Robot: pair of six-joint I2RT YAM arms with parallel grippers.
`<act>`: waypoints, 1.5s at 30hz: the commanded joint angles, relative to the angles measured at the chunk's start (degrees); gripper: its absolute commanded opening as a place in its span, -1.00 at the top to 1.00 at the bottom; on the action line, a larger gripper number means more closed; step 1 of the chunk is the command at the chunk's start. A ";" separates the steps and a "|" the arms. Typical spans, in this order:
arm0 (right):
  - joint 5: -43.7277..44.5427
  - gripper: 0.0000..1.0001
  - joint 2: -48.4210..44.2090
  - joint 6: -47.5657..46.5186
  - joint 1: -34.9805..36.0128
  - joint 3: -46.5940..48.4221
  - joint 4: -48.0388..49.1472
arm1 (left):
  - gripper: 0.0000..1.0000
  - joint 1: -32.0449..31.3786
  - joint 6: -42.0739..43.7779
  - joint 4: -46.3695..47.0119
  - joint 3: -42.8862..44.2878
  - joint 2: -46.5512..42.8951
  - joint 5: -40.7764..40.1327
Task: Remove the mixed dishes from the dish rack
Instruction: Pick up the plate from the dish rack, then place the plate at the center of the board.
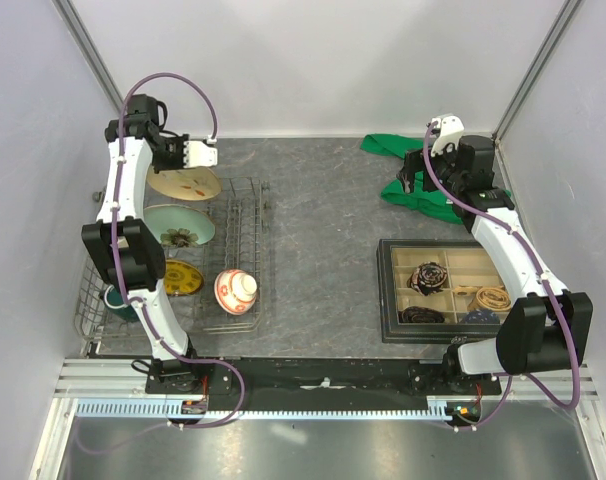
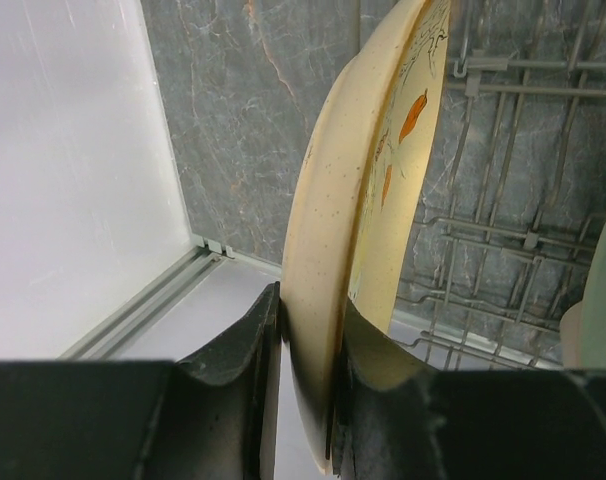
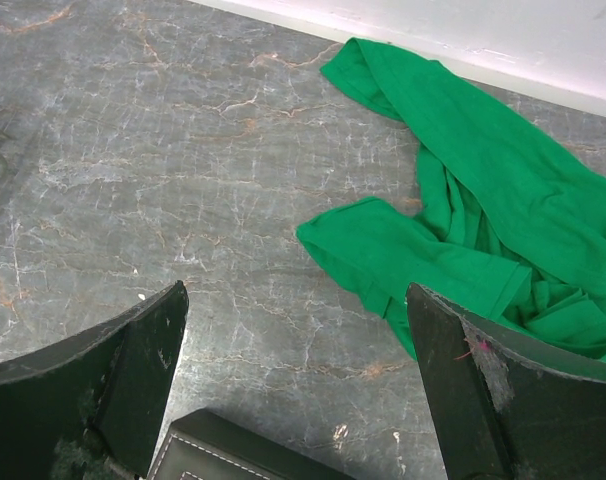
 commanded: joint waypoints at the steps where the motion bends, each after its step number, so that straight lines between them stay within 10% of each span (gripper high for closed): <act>1: -1.76 -0.96 0.15 0.23 -0.25 2.67 0.86 | 0.97 -0.70 -5.24 7.98 2.76 -6.86 4.73; 19: -3.26 -0.96 -0.91 1.11 -0.87 2.76 0.60 | 0.97 -2.02 -17.10 13.16 -5.07 -20.48 9.21; 28: -5.62 -0.96 -1.26 2.51 -1.40 2.67 0.68 | 0.97 -5.09 -42.67 21.51 -4.98 -25.66 13.96; 45: -35.41 -0.93 -5.12 7.96 -0.43 0.65 6.04 | 0.97 -14.40 -70.46 28.45 -22.46 -33.40 30.57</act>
